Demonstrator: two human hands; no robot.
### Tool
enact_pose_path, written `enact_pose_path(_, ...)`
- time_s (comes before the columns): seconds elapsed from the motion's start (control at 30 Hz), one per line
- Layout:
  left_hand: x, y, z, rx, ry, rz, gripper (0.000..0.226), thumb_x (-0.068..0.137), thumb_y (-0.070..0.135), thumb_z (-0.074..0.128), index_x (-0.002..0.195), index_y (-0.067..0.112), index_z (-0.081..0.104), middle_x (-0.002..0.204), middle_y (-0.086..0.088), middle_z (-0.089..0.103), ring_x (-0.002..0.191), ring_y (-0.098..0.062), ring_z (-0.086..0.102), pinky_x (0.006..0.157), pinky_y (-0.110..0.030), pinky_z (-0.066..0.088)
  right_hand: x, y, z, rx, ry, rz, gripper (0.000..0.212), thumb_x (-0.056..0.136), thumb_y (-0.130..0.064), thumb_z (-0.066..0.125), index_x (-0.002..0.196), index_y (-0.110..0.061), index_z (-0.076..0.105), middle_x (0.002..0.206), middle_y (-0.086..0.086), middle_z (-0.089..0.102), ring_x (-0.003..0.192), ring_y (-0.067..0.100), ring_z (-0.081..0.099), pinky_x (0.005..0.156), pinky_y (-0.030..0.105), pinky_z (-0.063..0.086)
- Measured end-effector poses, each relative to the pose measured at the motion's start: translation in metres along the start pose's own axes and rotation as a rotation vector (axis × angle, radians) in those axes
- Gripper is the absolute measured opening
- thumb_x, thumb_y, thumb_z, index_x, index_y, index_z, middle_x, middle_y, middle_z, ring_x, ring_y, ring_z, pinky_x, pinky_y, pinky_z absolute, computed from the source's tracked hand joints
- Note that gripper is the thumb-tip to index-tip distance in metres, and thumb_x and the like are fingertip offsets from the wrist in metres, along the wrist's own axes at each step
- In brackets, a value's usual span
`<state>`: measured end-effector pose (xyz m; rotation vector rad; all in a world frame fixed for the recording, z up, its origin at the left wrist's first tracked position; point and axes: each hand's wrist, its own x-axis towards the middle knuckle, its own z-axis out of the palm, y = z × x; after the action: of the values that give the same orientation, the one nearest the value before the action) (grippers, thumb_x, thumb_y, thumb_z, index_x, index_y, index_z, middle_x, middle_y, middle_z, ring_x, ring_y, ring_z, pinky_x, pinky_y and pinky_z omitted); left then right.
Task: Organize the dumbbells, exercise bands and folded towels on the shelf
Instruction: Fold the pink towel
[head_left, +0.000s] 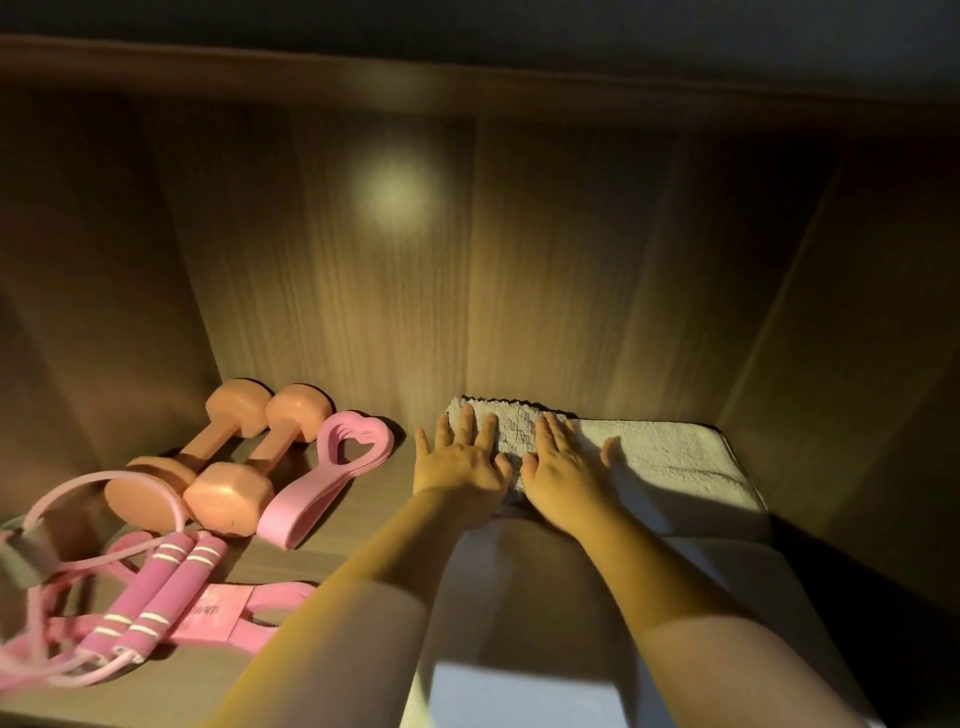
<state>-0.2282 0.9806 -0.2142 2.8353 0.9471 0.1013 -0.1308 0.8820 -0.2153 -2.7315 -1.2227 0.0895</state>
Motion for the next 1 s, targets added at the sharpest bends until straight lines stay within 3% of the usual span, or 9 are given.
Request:
enact_pose_path(0.17,-0.013,0.001,-0.015,0.063,0.093,-0.065,0.069,0.099,0.056,0.021,0.156,0.027,-0.006,0.163,-0.014,-0.008,0.149,-0.040,-0.005,0.119,-0.055,0.002,-0.017,-0.002,-0.015,-0.055,0.085,0.049,0.062,0.102,-0.050,0.014,0.156,-0.024,0.000,0.163,-0.002,-0.009,0.149,0.023,-0.014,0.113,0.062,-0.014)
enact_pose_path(0.4,-0.092,-0.004,-0.043,0.085,0.179,-0.056,0.068,0.100,0.055,0.015,0.156,0.024,-0.008,0.164,-0.009,-0.006,0.150,-0.032,-0.004,0.118,-0.055,0.004,-0.092,0.005,-0.052,-0.080,0.230,0.008,0.065,0.101,-0.055,0.021,0.156,-0.025,0.005,0.164,0.002,0.002,0.151,0.026,-0.002,0.116,0.060,0.000)
enact_pose_path(0.57,-0.203,0.014,-0.061,0.055,0.132,0.015,0.066,0.101,0.053,0.016,0.155,0.025,-0.008,0.164,-0.004,-0.008,0.150,-0.023,-0.011,0.120,-0.053,0.000,-0.196,0.006,-0.071,-0.060,0.026,0.008,0.064,0.101,-0.054,0.017,0.155,-0.028,-0.006,0.163,-0.005,-0.012,0.149,0.018,-0.013,0.118,0.053,-0.008)
enact_pose_path(0.67,-0.271,0.021,-0.054,-0.033,0.169,0.031,0.064,0.101,0.052,0.022,0.156,0.024,0.003,0.164,-0.003,0.000,0.151,-0.024,-0.003,0.120,-0.052,0.008,-0.274,0.009,-0.064,-0.045,0.054,-0.055,0.063,0.102,-0.049,0.024,0.156,-0.025,0.003,0.164,-0.001,0.001,0.150,0.021,-0.004,0.118,0.054,0.000)
enact_pose_path(0.77,-0.335,0.029,-0.039,-0.048,0.187,0.038,0.063,0.101,0.051,0.027,0.155,0.023,0.013,0.164,-0.005,0.010,0.150,-0.026,0.006,0.119,-0.053,0.013,-0.346,0.017,-0.042,-0.017,-0.006,-0.065,0.062,0.103,-0.047,0.024,0.156,-0.023,0.004,0.164,0.000,-0.003,0.150,0.021,-0.007,0.119,0.054,0.000)
enact_pose_path(1.0,-0.465,0.045,0.012,-0.127,0.092,0.039,0.062,0.101,0.051,0.026,0.156,0.024,0.013,0.163,0.000,0.012,0.151,-0.020,0.006,0.120,-0.051,0.009,-0.483,0.026,0.008,0.063,-0.113,-0.011,0.062,0.103,-0.048,0.026,0.156,-0.025,0.004,0.164,-0.003,-0.002,0.150,0.019,-0.008,0.118,0.052,-0.001)
